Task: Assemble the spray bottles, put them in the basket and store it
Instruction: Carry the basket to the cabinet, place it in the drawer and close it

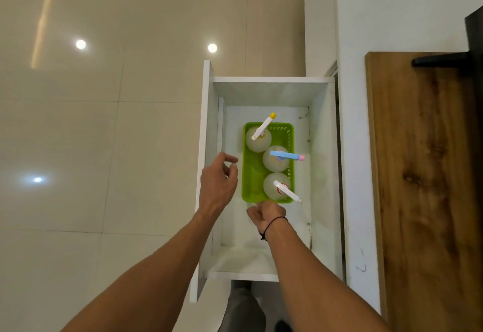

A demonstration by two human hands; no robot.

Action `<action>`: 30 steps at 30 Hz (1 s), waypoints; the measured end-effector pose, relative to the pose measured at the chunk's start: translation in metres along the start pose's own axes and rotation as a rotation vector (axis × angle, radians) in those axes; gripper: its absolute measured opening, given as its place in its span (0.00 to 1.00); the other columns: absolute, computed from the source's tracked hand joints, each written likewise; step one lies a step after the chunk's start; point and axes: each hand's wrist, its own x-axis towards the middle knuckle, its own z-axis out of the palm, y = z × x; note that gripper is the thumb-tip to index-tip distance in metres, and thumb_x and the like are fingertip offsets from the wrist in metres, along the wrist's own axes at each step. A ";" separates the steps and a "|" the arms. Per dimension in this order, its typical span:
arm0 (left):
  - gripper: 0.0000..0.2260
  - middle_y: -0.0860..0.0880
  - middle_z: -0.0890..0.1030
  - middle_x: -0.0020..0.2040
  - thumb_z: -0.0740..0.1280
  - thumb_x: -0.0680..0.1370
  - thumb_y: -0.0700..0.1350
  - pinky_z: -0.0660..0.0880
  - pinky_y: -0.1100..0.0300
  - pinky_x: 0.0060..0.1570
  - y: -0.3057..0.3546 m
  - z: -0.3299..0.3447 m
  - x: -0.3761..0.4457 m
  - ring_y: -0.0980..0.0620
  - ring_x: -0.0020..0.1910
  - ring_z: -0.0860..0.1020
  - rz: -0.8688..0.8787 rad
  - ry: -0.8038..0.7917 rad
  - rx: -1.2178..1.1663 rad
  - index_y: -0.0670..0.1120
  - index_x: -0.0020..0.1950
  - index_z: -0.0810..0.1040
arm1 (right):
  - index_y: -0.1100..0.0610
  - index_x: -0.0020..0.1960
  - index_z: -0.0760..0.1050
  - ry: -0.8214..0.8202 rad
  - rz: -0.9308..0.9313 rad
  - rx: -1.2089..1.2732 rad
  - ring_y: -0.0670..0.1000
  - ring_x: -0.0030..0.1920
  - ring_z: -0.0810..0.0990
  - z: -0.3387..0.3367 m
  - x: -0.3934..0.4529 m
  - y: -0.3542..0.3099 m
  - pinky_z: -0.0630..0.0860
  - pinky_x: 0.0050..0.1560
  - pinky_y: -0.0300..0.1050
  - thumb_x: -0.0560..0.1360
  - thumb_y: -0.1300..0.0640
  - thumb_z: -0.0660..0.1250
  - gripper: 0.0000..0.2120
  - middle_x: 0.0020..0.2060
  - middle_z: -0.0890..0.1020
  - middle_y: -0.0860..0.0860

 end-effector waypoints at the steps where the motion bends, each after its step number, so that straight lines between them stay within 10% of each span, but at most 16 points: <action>1: 0.05 0.53 0.81 0.32 0.67 0.82 0.44 0.81 0.56 0.39 0.003 -0.005 -0.006 0.54 0.32 0.81 0.060 0.095 -0.009 0.51 0.55 0.81 | 0.62 0.54 0.71 -0.028 0.007 -0.034 0.55 0.32 0.66 0.002 -0.009 0.001 0.73 0.33 0.45 0.78 0.75 0.58 0.11 0.35 0.69 0.56; 5: 0.09 0.54 0.82 0.49 0.67 0.82 0.50 0.81 0.54 0.51 -0.004 -0.030 -0.022 0.55 0.47 0.81 -0.056 0.435 -0.055 0.52 0.60 0.80 | 0.62 0.53 0.72 -0.155 -0.077 -0.218 0.55 0.35 0.70 0.006 -0.038 0.007 0.70 0.36 0.44 0.80 0.73 0.58 0.09 0.42 0.75 0.60; 8: 0.21 0.42 0.78 0.70 0.53 0.87 0.56 0.74 0.41 0.71 -0.019 -0.035 -0.036 0.41 0.68 0.77 -0.485 0.112 -0.098 0.47 0.69 0.77 | 0.61 0.55 0.76 -0.231 -0.159 -0.332 0.56 0.43 0.74 0.002 -0.052 0.015 0.77 0.44 0.47 0.80 0.70 0.60 0.09 0.45 0.77 0.59; 12: 0.31 0.46 0.62 0.85 0.42 0.87 0.63 0.58 0.41 0.82 -0.028 -0.045 -0.055 0.42 0.83 0.62 -0.556 -0.143 -0.165 0.50 0.86 0.59 | 0.58 0.65 0.79 -0.319 -0.217 -0.468 0.56 0.56 0.79 0.000 -0.059 0.021 0.80 0.63 0.56 0.82 0.66 0.61 0.15 0.56 0.80 0.57; 17: 0.34 0.46 0.69 0.82 0.41 0.85 0.67 0.68 0.43 0.75 -0.017 -0.050 -0.058 0.42 0.79 0.69 -0.588 -0.338 -0.256 0.51 0.84 0.64 | 0.54 0.66 0.79 -0.377 -0.260 -0.495 0.59 0.65 0.79 0.005 -0.075 0.028 0.83 0.61 0.58 0.83 0.65 0.60 0.16 0.59 0.79 0.56; 22: 0.32 0.45 0.80 0.68 0.44 0.87 0.64 0.78 0.54 0.52 0.006 -0.025 -0.065 0.55 0.54 0.81 -0.571 -0.417 -0.304 0.47 0.83 0.66 | 0.54 0.64 0.80 -0.339 -0.356 -0.563 0.60 0.59 0.85 -0.002 -0.090 0.021 0.84 0.60 0.60 0.81 0.64 0.61 0.16 0.57 0.85 0.58; 26: 0.30 0.44 0.72 0.79 0.45 0.88 0.61 0.75 0.43 0.70 0.019 -0.004 -0.073 0.46 0.75 0.75 -0.568 -0.476 -0.320 0.47 0.83 0.65 | 0.55 0.67 0.79 -0.161 -0.663 -0.793 0.55 0.57 0.83 -0.020 -0.091 0.014 0.81 0.58 0.47 0.82 0.63 0.63 0.15 0.61 0.83 0.56; 30: 0.30 0.52 0.82 0.61 0.42 0.86 0.65 0.78 0.48 0.61 0.032 0.008 -0.090 0.52 0.63 0.79 -0.547 -0.523 -0.373 0.57 0.70 0.78 | 0.53 0.64 0.75 0.083 -1.053 -1.203 0.55 0.58 0.79 -0.034 -0.098 0.012 0.80 0.52 0.51 0.83 0.57 0.63 0.11 0.58 0.78 0.53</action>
